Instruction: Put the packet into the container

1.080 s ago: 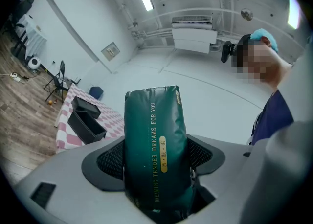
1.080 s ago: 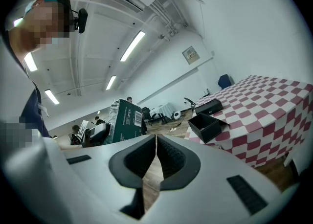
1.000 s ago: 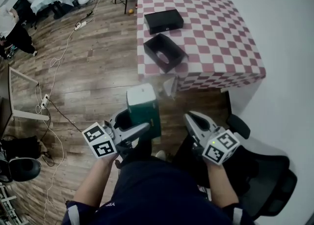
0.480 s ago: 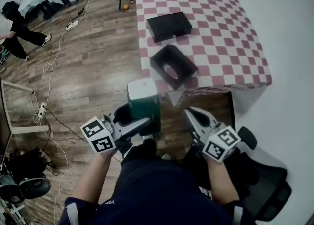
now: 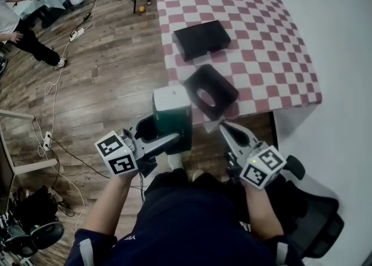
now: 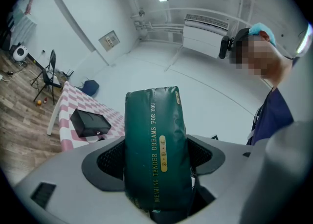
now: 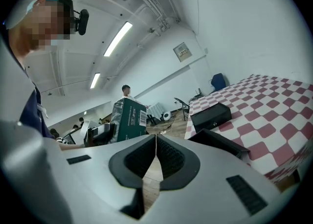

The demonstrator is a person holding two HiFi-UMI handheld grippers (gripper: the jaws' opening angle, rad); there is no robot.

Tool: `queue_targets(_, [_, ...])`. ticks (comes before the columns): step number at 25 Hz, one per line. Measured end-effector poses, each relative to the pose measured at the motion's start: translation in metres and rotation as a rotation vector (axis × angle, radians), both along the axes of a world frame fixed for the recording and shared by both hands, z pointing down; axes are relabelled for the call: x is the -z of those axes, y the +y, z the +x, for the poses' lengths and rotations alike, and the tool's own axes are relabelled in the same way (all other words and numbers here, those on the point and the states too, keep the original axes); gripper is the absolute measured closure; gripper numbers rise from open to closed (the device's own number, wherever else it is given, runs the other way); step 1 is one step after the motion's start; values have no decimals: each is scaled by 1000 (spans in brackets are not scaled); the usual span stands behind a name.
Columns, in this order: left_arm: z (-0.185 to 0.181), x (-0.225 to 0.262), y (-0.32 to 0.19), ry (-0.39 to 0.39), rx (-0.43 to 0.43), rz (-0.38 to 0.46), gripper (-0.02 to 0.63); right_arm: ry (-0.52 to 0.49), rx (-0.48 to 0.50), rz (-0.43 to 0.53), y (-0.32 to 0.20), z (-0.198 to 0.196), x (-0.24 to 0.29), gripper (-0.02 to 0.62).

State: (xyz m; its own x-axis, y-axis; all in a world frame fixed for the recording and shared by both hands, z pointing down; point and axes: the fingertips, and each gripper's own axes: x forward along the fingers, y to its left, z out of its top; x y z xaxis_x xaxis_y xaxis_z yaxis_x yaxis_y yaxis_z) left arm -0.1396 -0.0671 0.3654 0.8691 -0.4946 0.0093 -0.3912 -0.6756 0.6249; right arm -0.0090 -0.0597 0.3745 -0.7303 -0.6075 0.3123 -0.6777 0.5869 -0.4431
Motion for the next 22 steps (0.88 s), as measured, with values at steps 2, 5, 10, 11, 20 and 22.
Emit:
queue_targets(2, [0,-1,-10,-6,-7,3,204,3,-3,0,-8,-1,0,578])
queue_targets(5, [2,-6,-25,-28,-22,-1,204,1,-18,-9,-19,2,-2,578])
queue_targets(10, [12,-12,-57,-98,-55,30,204,1,-29,-15,-41,12,-8,578])
queue_targets(11, [15,-12,-63,-120,-63,45,204,-1,-29,-15,-45,14,-8,578])
queue_targets(20, [68,-29,-117,-490,-180,276,206,-22,-53,-59,-81,58,-28,578])
queue_targets(22, [81,-37,-123,-595,-227,345,206,-32,-71,-80,-87,69,-34,578])
